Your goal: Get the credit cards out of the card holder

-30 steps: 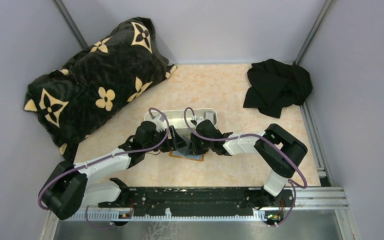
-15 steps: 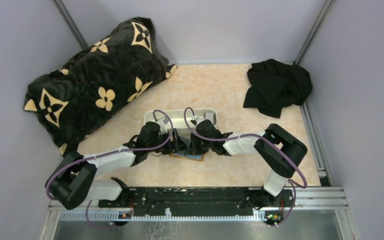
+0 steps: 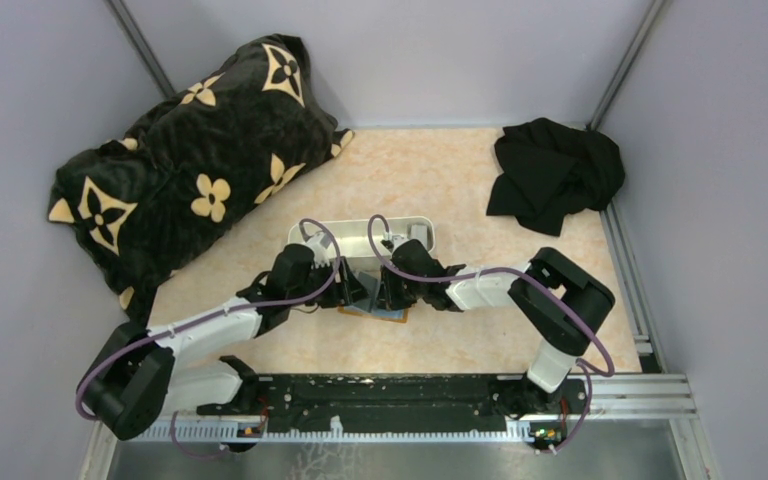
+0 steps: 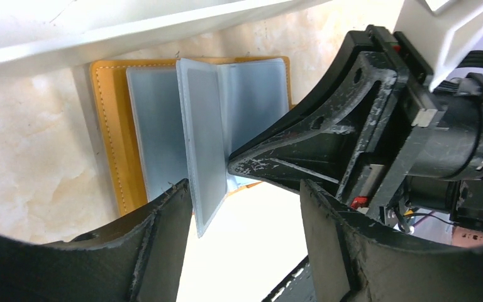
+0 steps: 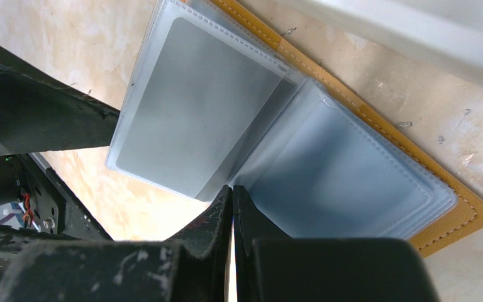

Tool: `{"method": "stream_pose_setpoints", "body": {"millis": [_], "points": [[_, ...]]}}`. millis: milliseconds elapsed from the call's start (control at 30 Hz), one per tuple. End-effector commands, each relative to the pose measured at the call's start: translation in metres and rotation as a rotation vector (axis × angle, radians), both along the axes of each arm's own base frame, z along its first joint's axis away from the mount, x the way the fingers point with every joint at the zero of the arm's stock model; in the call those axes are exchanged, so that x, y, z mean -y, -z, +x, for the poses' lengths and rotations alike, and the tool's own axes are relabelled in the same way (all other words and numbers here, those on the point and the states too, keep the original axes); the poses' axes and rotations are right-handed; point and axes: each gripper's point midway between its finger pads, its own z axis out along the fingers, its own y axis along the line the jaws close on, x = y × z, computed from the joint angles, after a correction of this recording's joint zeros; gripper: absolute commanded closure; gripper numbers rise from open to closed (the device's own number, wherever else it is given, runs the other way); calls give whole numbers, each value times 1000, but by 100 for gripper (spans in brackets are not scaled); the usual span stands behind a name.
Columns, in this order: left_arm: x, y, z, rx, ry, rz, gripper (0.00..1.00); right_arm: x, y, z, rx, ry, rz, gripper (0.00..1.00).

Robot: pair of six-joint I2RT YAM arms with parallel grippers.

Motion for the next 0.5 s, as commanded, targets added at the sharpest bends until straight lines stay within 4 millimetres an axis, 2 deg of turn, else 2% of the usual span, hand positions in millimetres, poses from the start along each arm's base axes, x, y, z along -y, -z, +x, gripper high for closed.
{"method": "stream_pose_setpoints", "body": {"millis": [0, 33, 100, 200, 367, 467], "points": [[5, -18, 6, 51, 16, -31, 32, 15, 12, -11, -19, -7, -60, 97], [8, -19, 6, 50, 22, -43, 33, 16, 12, -11, -19, -5, -62, 97], [14, -22, 4, 39, 43, -75, 34, 15, -3, -9, 6, -1, -39, 97], [22, -25, 3, 24, 67, -119, 35, 17, -15, -8, 22, 11, -37, 95], [30, -32, 2, 22, 90, -164, 34, 18, -36, -2, 58, 35, -21, 81], [32, -35, 2, 27, 98, -177, 34, 18, -38, 2, 67, 46, -34, 77]]}}
